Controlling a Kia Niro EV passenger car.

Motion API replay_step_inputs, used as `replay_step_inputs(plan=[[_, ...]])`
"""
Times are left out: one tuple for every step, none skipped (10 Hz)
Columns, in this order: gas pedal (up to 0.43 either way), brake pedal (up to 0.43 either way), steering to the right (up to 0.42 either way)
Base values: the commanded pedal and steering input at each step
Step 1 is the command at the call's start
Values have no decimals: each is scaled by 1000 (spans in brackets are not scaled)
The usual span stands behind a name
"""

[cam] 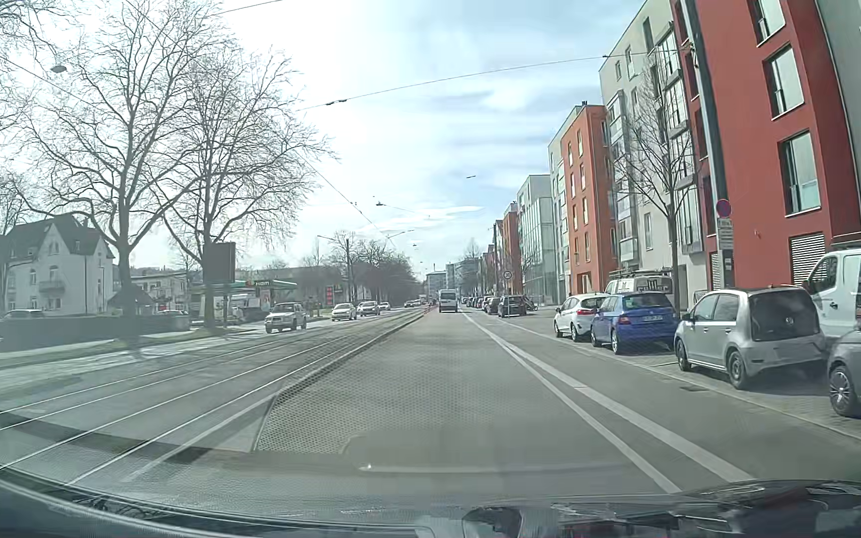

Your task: Follow the waypoints while adhering to traffic rules and regulations

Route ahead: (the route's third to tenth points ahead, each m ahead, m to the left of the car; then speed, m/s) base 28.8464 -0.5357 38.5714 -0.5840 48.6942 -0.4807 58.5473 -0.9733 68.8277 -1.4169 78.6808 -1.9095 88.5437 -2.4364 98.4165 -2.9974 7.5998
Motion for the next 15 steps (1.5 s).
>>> replay_step_inputs(plan=[[79,0,11],[79,0,9],[79,0,5],[79,0,1],[79,0,-4],[79,0,-6],[79,0,-7],[79,0,-8],[79,0,-8],[79,0,-9],[79,0,-9],[79,0,-9],[79,0,-9],[79,0,-12],[79,0,-12]])
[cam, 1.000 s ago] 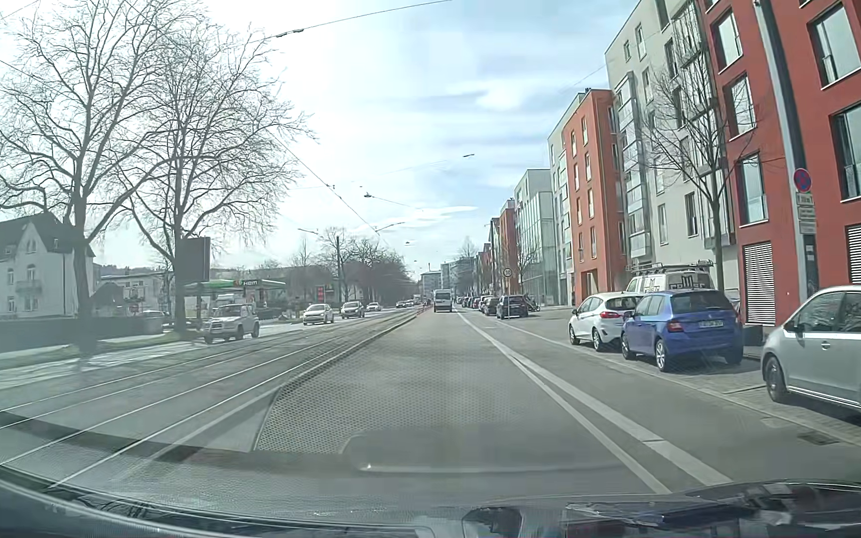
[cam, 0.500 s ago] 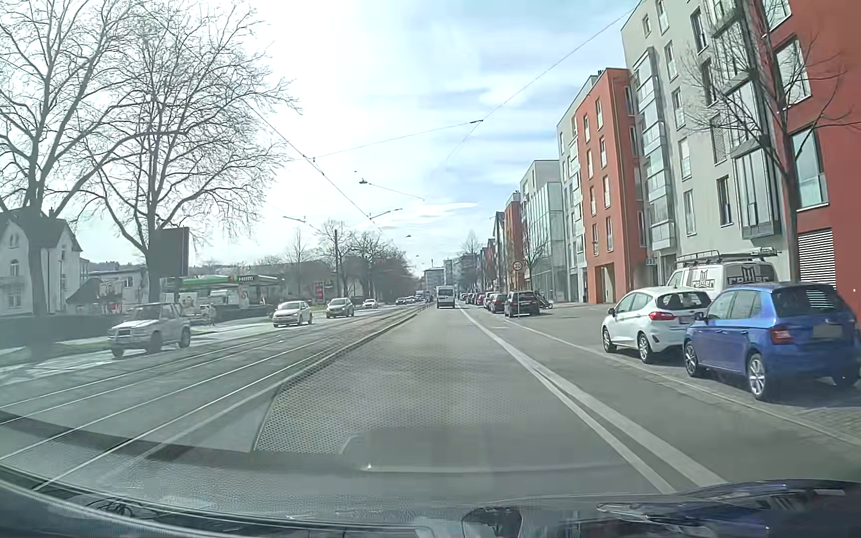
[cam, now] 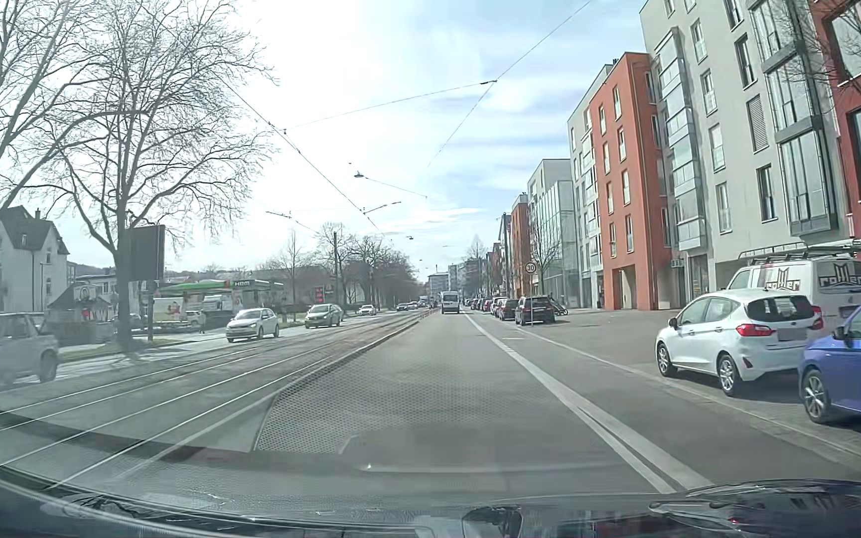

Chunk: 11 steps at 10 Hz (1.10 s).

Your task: Follow the waypoints while adhering to traffic rules and regulations

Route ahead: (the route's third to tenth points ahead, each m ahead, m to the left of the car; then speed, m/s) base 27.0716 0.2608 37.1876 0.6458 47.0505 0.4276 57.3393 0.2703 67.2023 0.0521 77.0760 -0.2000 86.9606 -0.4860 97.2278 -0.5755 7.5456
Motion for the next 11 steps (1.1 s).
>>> replay_step_inputs(plan=[[79,0,-12],[79,0,-12],[79,0,-12],[79,0,-11],[79,0,-5],[79,0,-2],[79,0,-2],[79,0,-2],[79,0,-2],[79,0,-2],[79,0,-4]])
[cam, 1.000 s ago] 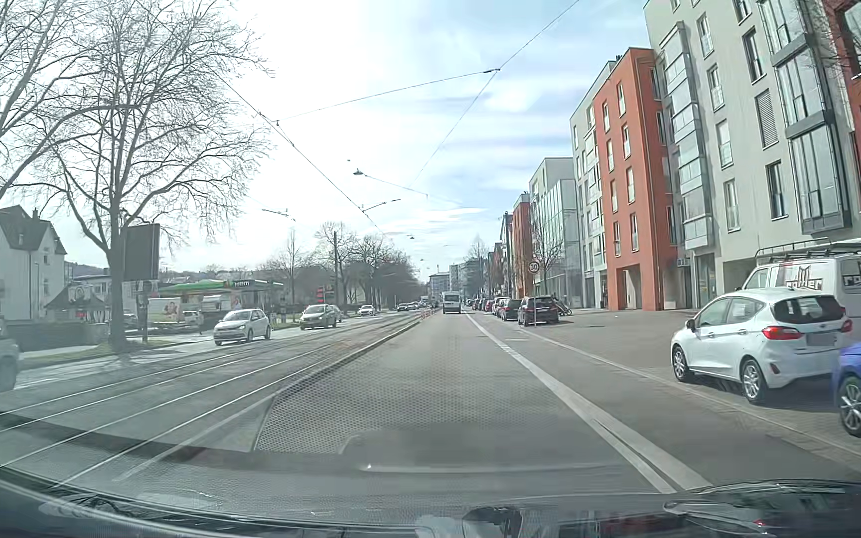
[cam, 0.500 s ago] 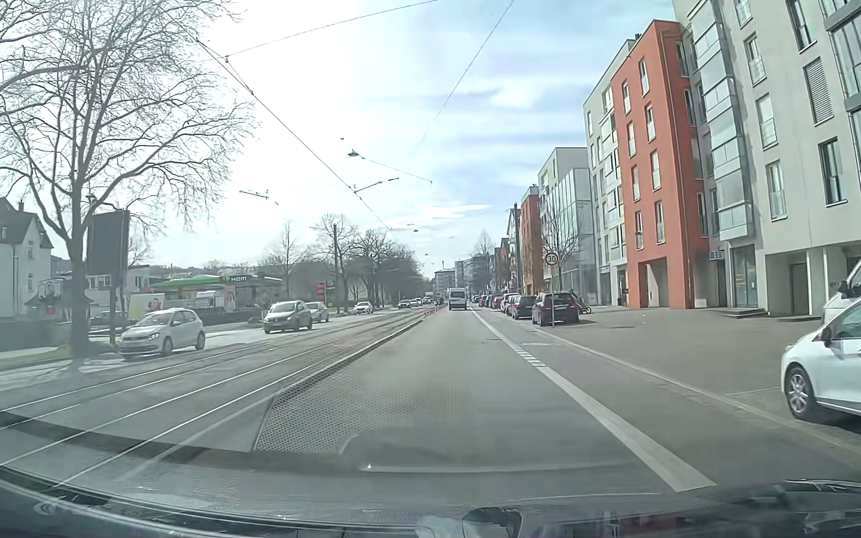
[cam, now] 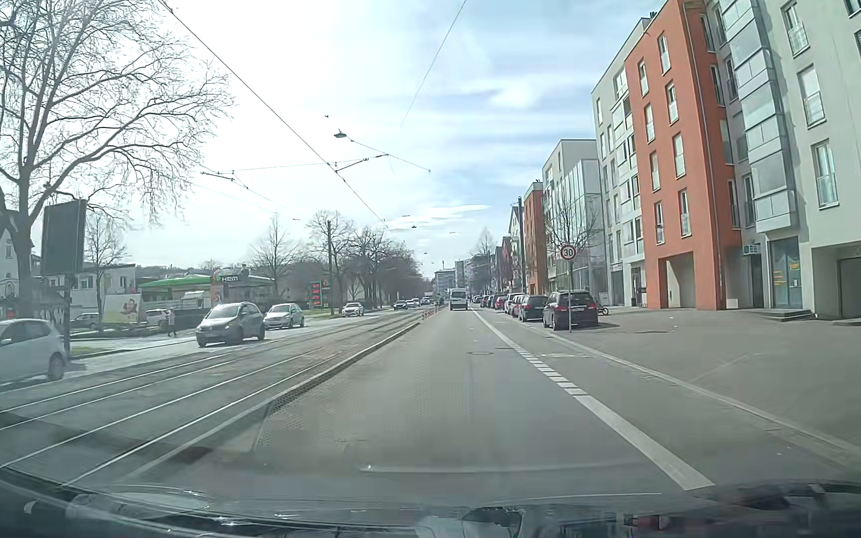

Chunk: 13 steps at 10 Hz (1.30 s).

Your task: Follow the waypoints while adhering to traffic rules and regulations

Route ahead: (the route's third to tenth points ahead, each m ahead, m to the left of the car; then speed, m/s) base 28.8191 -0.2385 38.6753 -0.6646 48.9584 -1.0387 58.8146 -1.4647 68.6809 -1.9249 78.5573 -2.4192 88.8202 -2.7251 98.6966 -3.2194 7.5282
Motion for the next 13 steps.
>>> replay_step_inputs(plan=[[79,0,-3],[79,0,-3],[79,0,-3],[79,0,-3],[79,0,-3],[79,0,-3],[79,0,-2],[79,0,0],[79,0,1],[79,0,4],[79,0,6],[79,0,7],[79,0,8]])
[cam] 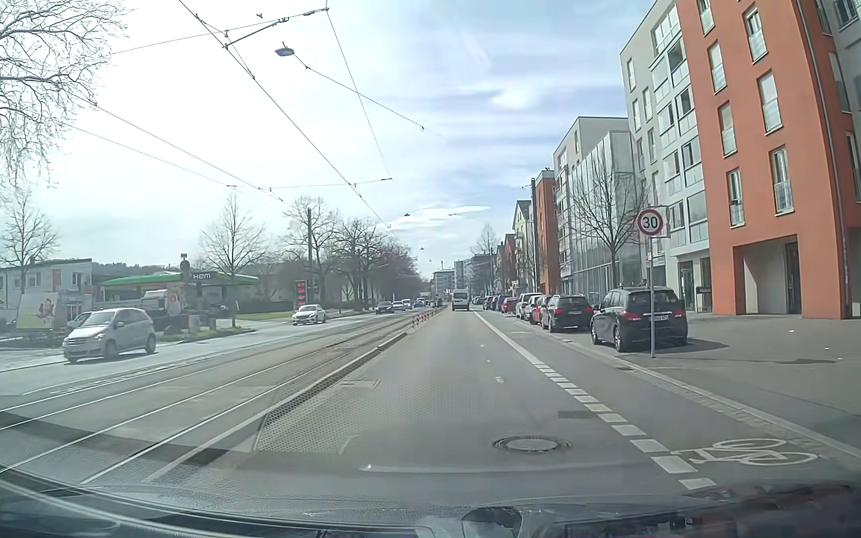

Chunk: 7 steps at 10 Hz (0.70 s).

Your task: Follow the waypoints while adhering to traffic rules and regulations

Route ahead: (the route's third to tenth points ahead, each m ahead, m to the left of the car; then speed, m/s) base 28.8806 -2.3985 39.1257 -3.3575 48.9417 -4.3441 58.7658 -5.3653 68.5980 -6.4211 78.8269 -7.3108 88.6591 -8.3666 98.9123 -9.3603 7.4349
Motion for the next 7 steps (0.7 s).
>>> replay_step_inputs(plan=[[79,0,8],[79,0,8],[79,0,8],[79,0,8],[79,0,8],[79,0,7],[79,0,8]])
